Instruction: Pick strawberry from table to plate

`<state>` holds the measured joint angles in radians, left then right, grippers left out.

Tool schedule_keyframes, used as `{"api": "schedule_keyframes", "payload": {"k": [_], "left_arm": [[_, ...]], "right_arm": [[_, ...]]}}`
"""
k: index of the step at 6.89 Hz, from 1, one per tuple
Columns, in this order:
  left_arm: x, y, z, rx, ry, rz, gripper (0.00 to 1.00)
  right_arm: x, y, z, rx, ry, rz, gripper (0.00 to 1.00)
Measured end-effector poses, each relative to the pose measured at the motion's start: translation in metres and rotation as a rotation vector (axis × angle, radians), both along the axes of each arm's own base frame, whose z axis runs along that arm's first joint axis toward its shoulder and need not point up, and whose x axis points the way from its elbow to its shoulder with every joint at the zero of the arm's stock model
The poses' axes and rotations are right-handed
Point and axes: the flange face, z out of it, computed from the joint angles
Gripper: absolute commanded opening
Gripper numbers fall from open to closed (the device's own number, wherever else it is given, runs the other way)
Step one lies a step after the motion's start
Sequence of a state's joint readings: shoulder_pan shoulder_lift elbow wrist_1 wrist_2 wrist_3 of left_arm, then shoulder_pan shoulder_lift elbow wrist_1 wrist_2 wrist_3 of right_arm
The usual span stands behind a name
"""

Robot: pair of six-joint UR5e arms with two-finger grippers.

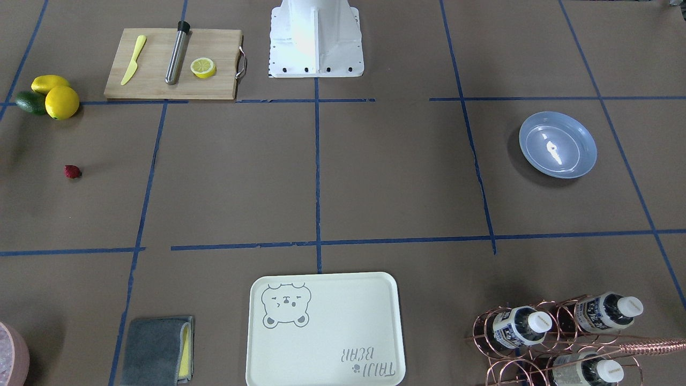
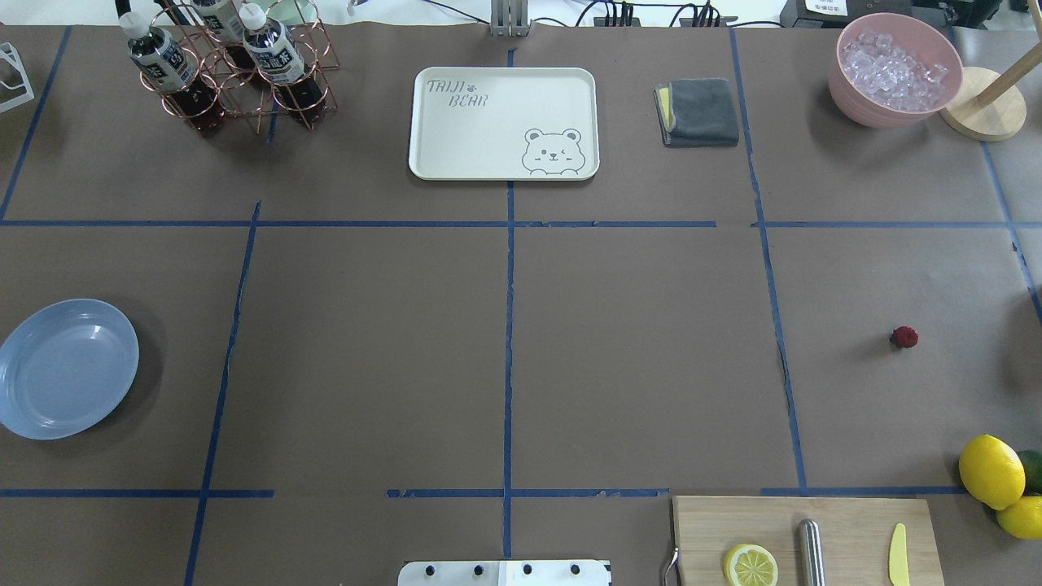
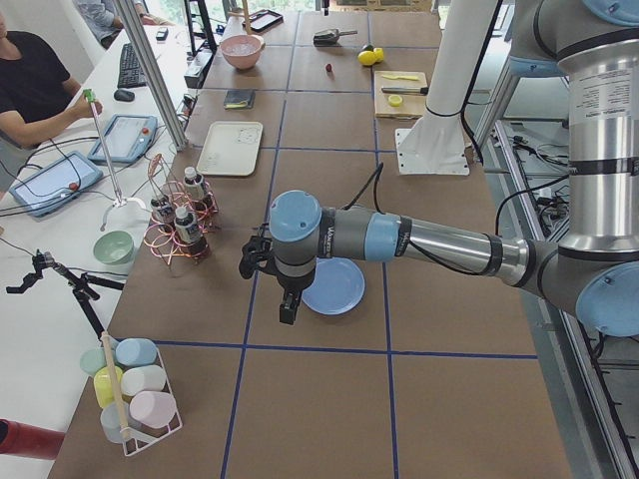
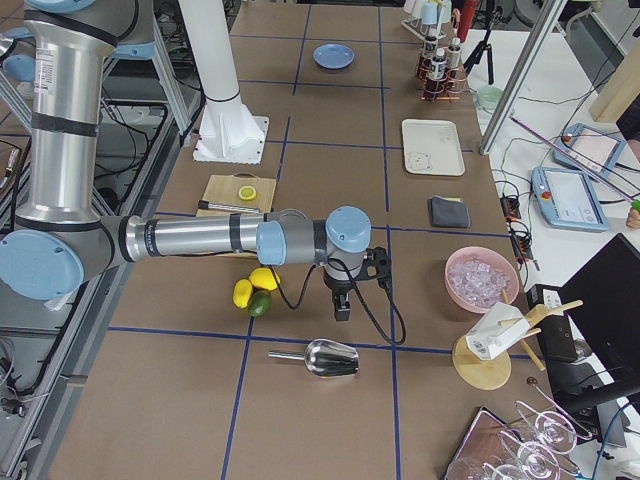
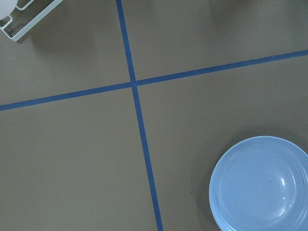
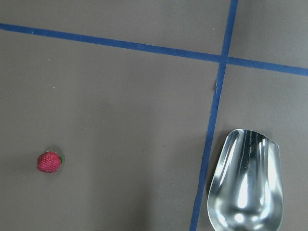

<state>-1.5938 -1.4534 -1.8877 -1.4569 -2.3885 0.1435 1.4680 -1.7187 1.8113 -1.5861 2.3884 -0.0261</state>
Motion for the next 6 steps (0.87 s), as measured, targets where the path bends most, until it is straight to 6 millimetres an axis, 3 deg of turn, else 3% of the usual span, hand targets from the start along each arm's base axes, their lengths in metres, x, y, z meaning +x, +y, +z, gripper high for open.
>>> {"api": "schedule_keyframes", "payload": {"k": [4, 6], "left_arm": [[-0.006, -0.004, -0.018, 0.031, 0.009, 0.027, 1.00], [-0.003, -0.005, -0.015, 0.028, 0.048, 0.032, 1.00]], "right_arm": [[0.000, 0.000, -0.004, 0.006, -0.003, 0.001, 1.00], [0.000, 0.000, -0.004, 0.006, -0.008, 0.000, 1.00]]}}
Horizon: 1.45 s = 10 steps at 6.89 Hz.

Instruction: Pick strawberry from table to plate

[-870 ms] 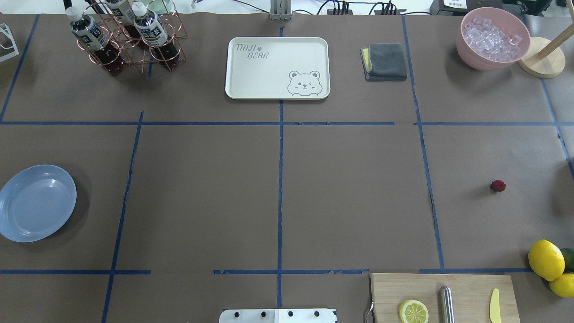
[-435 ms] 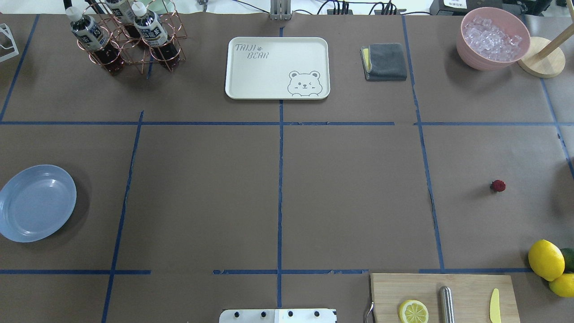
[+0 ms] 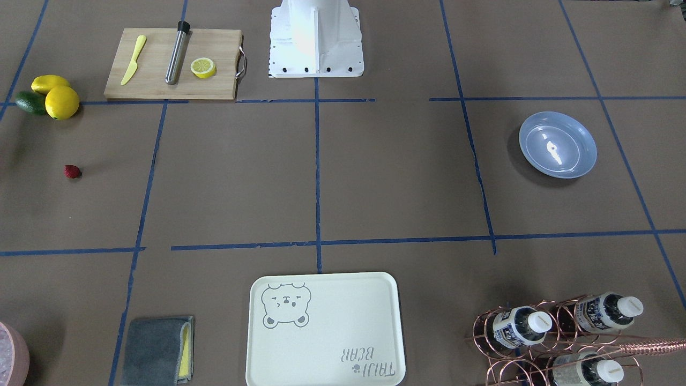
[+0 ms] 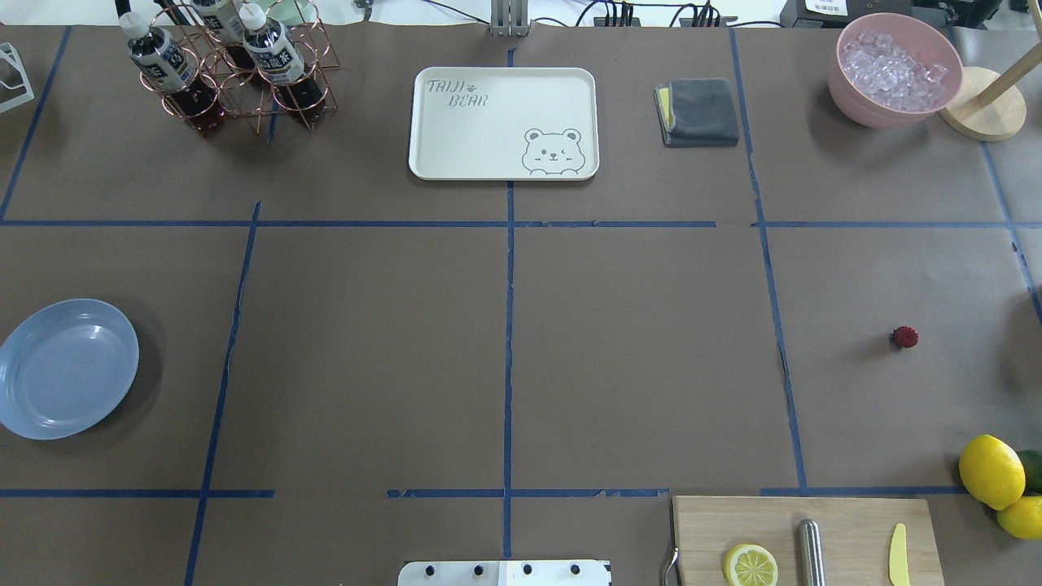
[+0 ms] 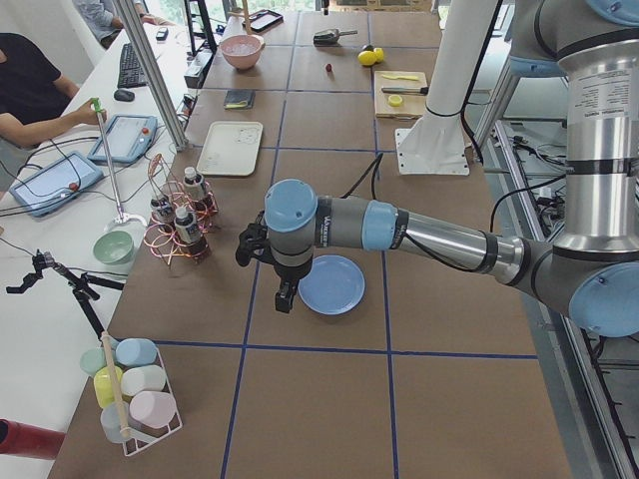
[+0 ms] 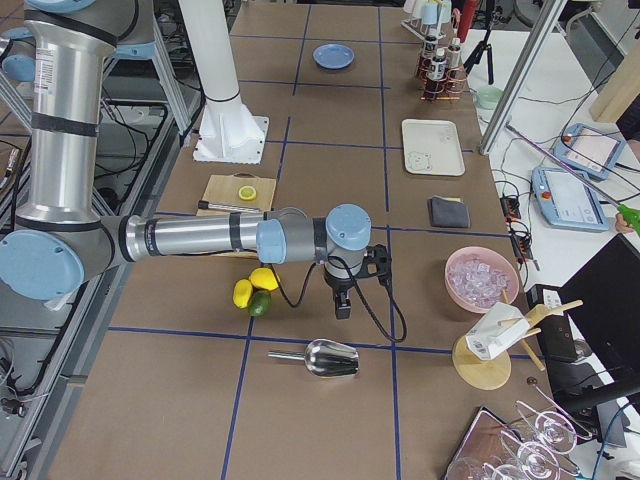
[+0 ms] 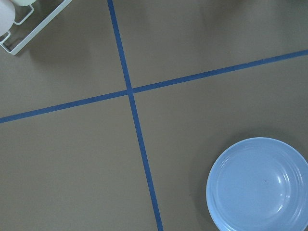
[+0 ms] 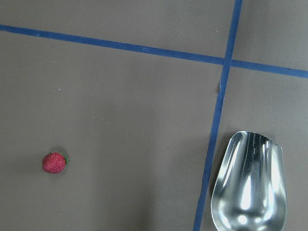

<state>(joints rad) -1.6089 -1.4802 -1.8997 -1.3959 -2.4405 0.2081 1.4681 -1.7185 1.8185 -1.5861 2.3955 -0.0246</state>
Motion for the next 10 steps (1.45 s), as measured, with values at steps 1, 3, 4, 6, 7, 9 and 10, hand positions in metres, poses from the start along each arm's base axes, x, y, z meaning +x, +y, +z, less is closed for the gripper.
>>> {"api": "schedule_keyframes", "payload": {"k": [1, 3, 4, 6, 7, 9, 10], "left_arm": [[0.000, -0.002, 0.006, 0.009, 0.004, 0.003, 1.00], [0.002, -0.004, 0.011, 0.037, 0.006, 0.005, 1.00], [0.004, -0.005, 0.016, 0.037, 0.009, 0.009, 1.00], [0.031, -0.014, 0.030, 0.081, 0.025, 0.060, 1.00], [0.057, -0.019, 0.040, 0.086, 0.034, 0.081, 1.00], [0.110, -0.016, 0.072, 0.015, 0.029, 0.074, 0.99], [0.138, -0.012, 0.087, -0.029, 0.006, 0.075, 0.98]], "right_arm": [[0.000, 0.000, 0.000, -0.001, -0.001, 0.000, 1.00], [-0.001, 0.000, 0.001, -0.003, -0.018, -0.001, 1.00], [-0.002, 0.001, 0.001, -0.004, -0.025, -0.002, 1.00], [-0.002, 0.001, 0.001, -0.004, -0.030, -0.003, 1.00], [-0.002, 0.000, 0.000, -0.003, -0.031, -0.004, 1.00], [-0.003, -0.001, -0.001, 0.000, -0.031, -0.004, 1.00], [-0.003, -0.001, -0.001, 0.000, -0.031, -0.004, 1.00]]}}
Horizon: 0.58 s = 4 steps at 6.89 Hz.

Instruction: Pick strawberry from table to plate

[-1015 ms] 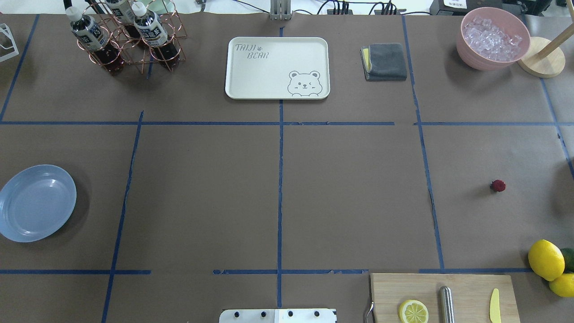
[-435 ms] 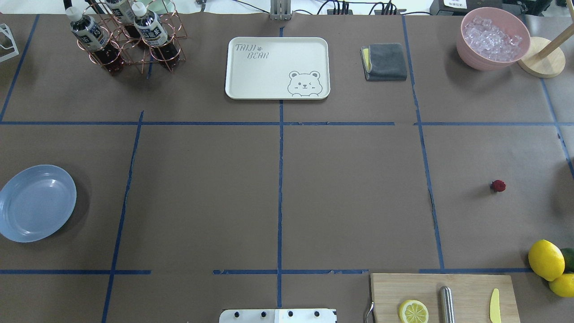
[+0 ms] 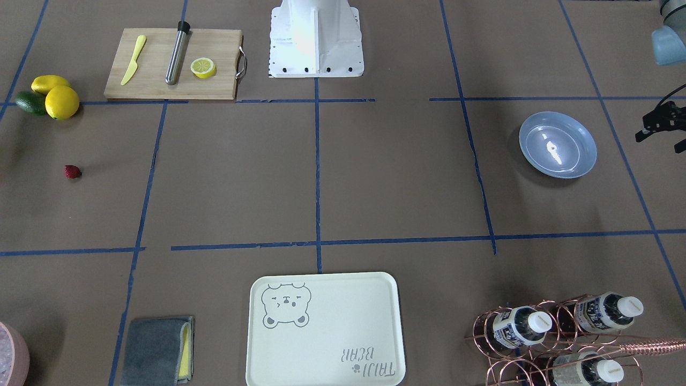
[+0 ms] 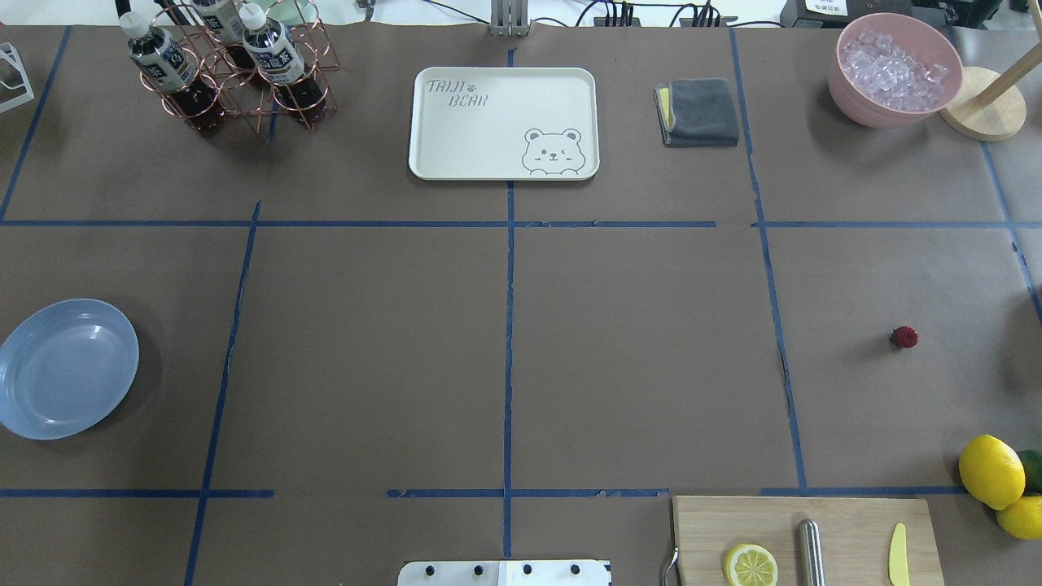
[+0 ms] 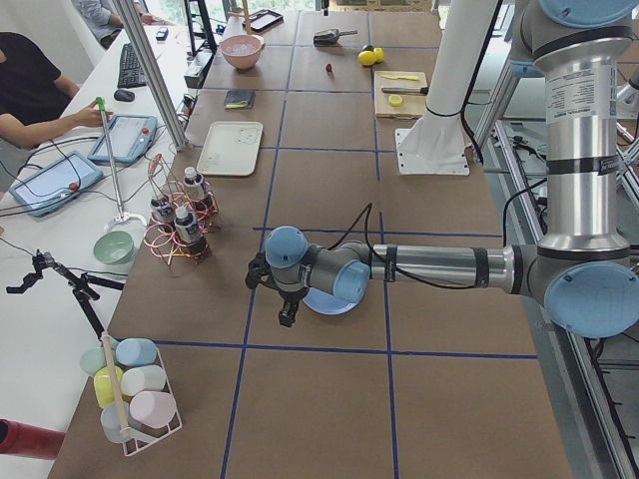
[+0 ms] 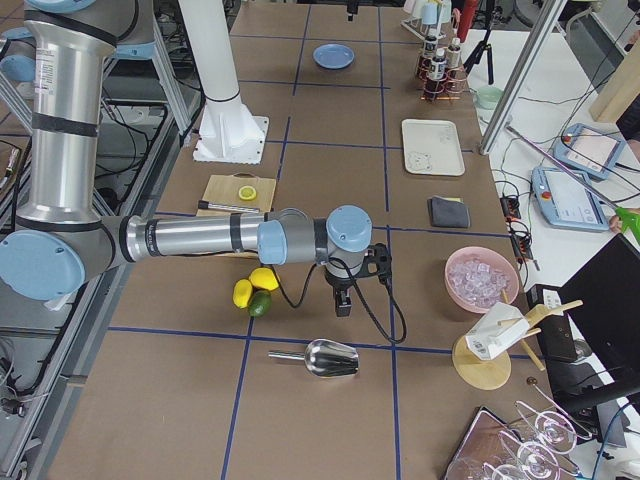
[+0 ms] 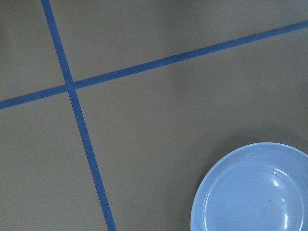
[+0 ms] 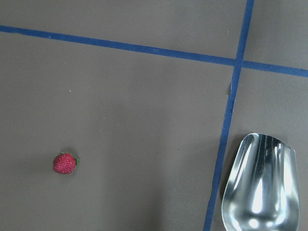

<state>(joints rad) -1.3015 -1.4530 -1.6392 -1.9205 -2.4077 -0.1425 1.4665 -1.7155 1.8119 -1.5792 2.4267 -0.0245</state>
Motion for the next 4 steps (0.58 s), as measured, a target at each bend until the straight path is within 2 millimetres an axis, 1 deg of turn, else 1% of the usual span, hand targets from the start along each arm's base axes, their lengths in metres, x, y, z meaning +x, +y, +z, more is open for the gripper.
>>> {"api": "schedule_keyframes", "payload": {"k": [1, 2, 3, 4], "left_arm": [[0.026, 0.005, 0.011, -0.029, -0.011, 0.018, 0.98], [0.044, 0.008, 0.021, -0.043, -0.013, 0.036, 0.98], [0.056, 0.012, 0.031, -0.042, -0.010, 0.057, 0.98], [0.070, 0.015, 0.038, -0.036, -0.008, 0.085, 0.95]], "right_arm": [[0.000, 0.000, 0.000, 0.001, 0.000, 0.000, 1.00], [0.000, 0.000, 0.000, 0.001, 0.000, 0.000, 1.00], [0.000, 0.000, 0.000, 0.001, 0.000, 0.000, 1.00], [0.000, 0.000, 0.000, 0.001, 0.001, 0.000, 1.00]]}}
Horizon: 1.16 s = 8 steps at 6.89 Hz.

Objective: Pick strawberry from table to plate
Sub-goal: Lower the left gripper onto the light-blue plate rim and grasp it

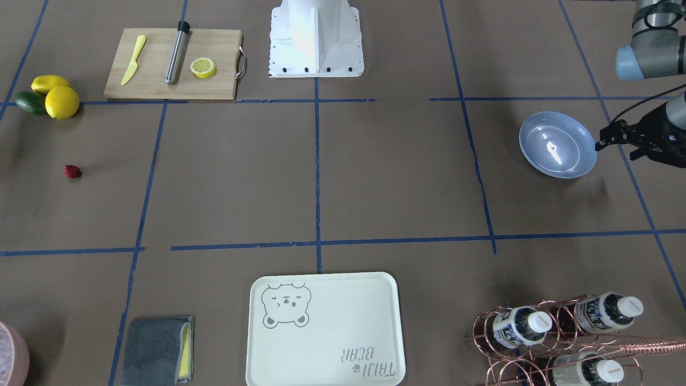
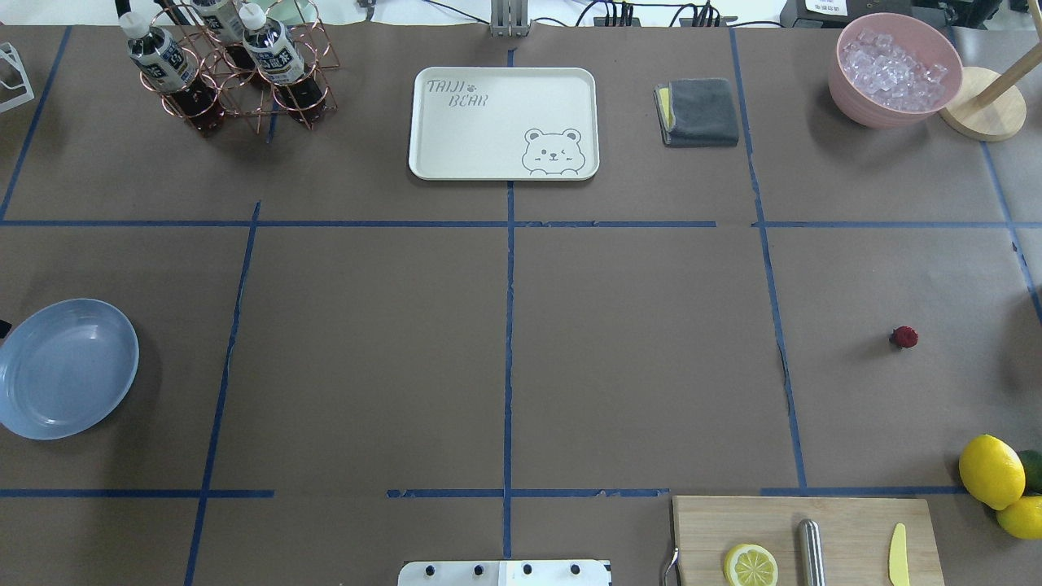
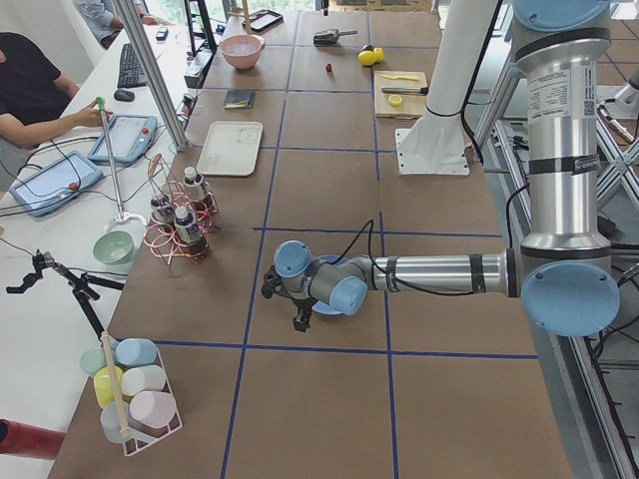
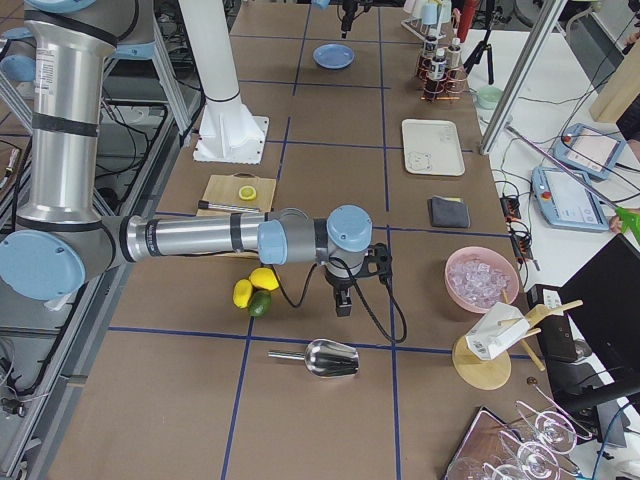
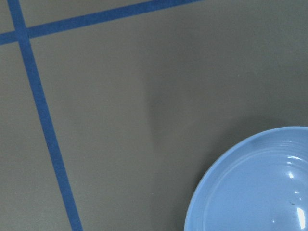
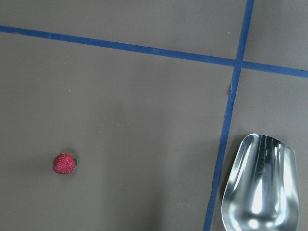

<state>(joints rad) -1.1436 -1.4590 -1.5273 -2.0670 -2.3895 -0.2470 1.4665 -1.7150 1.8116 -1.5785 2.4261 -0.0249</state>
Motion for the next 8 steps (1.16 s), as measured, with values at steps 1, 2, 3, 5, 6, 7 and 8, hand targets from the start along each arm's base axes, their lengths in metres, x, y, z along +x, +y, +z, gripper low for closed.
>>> {"api": "schedule_keyframes", "payload": {"k": [1, 2, 3, 5, 6, 7, 8], "left_arm": [[0.013, 0.003, 0.003, 0.005, 0.002, 0.028, 0.80], [0.024, 0.005, 0.003, 0.008, 0.003, 0.051, 0.55], [0.030, 0.007, 0.003, 0.011, 0.003, 0.065, 0.35], [0.034, 0.008, 0.004, 0.014, 0.003, 0.076, 0.06], [0.035, 0.008, 0.004, 0.014, 0.002, 0.079, 0.00], [0.036, 0.009, 0.003, 0.014, 0.003, 0.079, 0.00], [0.037, 0.008, -0.003, 0.018, 0.011, 0.077, 0.00]], "right_arm": [[0.000, 0.000, 0.000, 0.000, 0.000, 0.000, 1.00], [0.000, 0.000, 0.000, 0.000, -0.001, 0.000, 1.00], [0.000, 0.000, 0.000, 0.000, -0.001, 0.000, 1.00], [0.000, 0.000, -0.001, 0.002, -0.001, 0.000, 1.00], [0.000, 0.000, -0.002, 0.003, -0.001, 0.000, 1.00], [0.000, 0.000, -0.002, 0.004, -0.001, 0.000, 1.00], [0.000, 0.000, -0.003, 0.005, -0.001, 0.000, 1.00]]}}
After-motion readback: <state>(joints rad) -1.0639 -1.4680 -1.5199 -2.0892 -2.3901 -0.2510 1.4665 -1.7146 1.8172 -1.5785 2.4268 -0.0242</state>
